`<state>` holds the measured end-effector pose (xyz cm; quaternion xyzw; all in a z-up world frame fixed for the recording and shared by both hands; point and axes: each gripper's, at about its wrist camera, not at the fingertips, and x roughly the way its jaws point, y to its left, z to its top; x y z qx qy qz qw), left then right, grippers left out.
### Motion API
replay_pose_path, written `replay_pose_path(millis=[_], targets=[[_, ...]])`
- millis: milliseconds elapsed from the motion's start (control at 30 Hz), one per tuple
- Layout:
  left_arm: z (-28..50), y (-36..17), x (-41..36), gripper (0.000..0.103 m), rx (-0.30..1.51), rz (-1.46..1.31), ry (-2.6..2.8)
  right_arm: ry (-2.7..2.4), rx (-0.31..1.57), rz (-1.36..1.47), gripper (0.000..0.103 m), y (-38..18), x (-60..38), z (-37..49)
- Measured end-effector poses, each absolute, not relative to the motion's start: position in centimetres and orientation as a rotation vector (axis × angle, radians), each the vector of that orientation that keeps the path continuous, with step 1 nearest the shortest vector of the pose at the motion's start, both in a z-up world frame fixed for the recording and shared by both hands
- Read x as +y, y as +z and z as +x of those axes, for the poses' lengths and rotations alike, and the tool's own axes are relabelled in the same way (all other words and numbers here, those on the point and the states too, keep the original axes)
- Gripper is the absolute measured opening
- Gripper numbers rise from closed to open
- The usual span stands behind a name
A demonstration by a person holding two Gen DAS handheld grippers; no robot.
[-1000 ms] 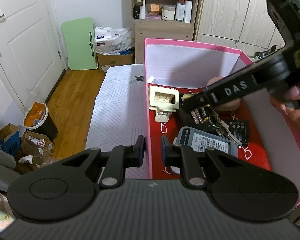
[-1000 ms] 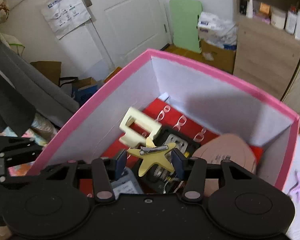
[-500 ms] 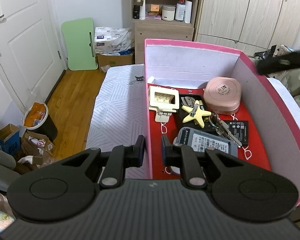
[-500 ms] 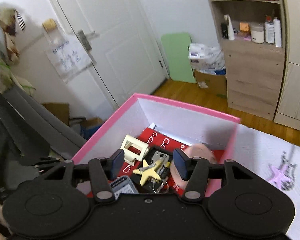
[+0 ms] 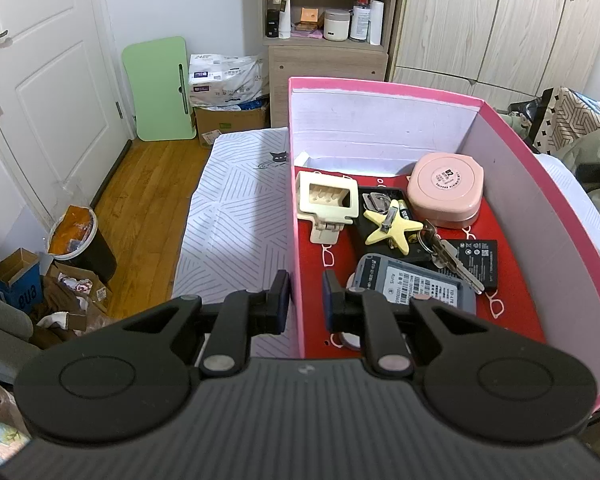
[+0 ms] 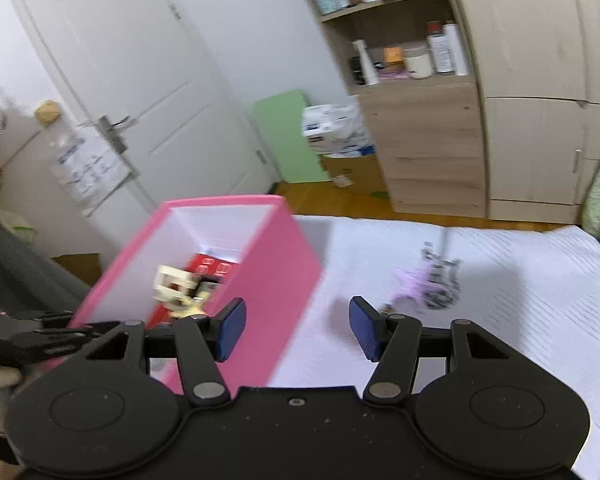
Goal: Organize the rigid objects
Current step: 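Grasp the last AA battery on the bed with the right gripper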
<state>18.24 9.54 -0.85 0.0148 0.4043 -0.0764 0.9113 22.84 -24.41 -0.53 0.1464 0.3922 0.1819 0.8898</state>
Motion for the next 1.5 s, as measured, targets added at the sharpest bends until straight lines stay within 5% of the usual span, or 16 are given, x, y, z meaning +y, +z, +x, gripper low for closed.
replay_pose_path(millis=[100, 333, 767, 833, 1500], targets=[[18.3, -0.8, 9.6, 0.015, 0.845, 0.024, -0.155, 0.312, 0.799, 0.268, 0.063, -2.3, -24.8, 22.7], [18.6, -1.0, 9.9, 0.016, 0.863, 0.002, -0.158, 0.283, 0.839, 0.493, 0.041, -6.4, -25.7, 23.9], [18.6, -0.9, 9.8, 0.017, 0.86, 0.013, -0.158, 0.135, 0.773, 0.227, 0.041, -9.9, -22.2, 26.1], [18.6, -0.9, 9.8, 0.017, 0.86, 0.012, -0.158, 0.19, 0.759, 0.036, 0.011, -9.8, -20.5, 25.5], [18.7, -0.8, 9.8, 0.017, 0.849, 0.019, -0.155, 0.276, 0.724, 0.069, 0.012, -8.6, -20.7, 22.9]])
